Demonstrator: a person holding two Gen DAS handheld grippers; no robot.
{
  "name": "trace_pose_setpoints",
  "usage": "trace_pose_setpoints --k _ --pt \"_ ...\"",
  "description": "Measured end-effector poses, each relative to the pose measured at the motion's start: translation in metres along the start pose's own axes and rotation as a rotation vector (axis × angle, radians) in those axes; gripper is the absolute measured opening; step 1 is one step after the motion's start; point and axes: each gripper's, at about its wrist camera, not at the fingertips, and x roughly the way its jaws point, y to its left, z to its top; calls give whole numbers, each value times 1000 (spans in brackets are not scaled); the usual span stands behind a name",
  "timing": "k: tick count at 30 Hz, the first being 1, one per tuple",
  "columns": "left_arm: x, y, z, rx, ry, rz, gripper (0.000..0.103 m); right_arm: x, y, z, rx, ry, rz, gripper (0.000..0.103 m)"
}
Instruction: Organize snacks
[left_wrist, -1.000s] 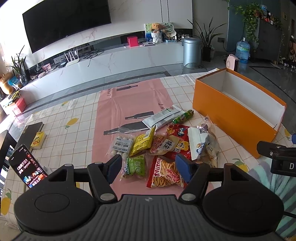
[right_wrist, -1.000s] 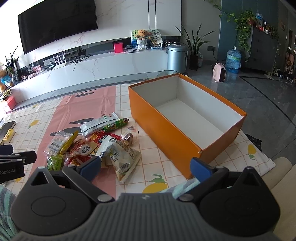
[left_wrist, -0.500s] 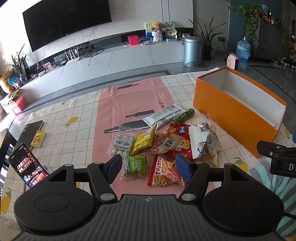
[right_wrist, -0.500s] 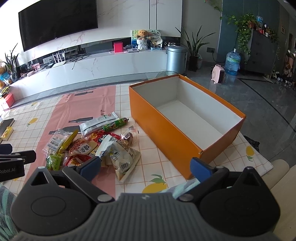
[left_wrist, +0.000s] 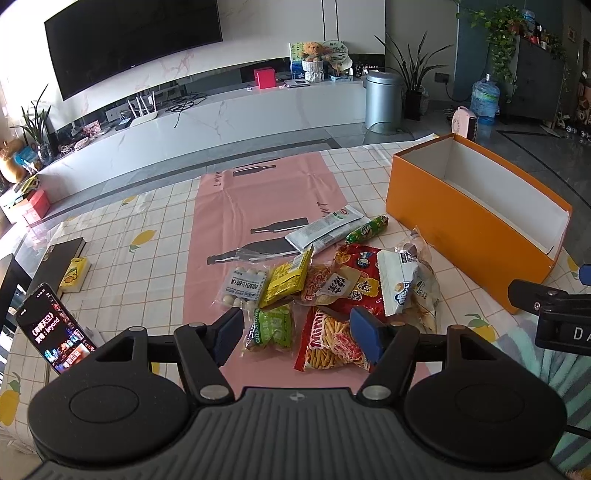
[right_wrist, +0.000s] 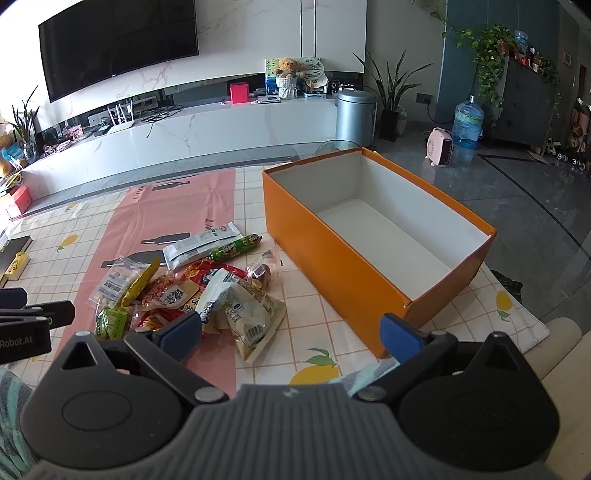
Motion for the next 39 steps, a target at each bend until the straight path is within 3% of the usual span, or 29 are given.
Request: trace_pose_setpoints --k 5,8,10,16,19,24,26,27,29,39 --pt "6 6 1 7 24 -24 77 3 1 -2 -1 0 42 99" --pt "12 11 4 15 60 -57 68 11 4 -2 -13 16 78 98" --pt "17 12 6 16 87 -86 61 17 7 -2 -26 30 96 84" --pt "43 5 12 11 164 -156 60 48 17 1 -44 95 164 73" --pt "57 0 14 -2 216 -176 66 67 19 1 -73 123 183 72" --pt "84 -3 19 -5 289 -162 67 98 19 8 -81 162 201 72" --pt "95 -2 19 14 321 -160 67 111 18 11 -69 178 209 77" --pt "100 -2 19 24 335 -161 67 118 18 14 -60 182 204 86" --pt "110 1 17 34 359 -162 69 127 17 18 -44 184 202 87" --pt "147 -1 3 40 410 -206 78 170 31 20 -2 303 230 87"
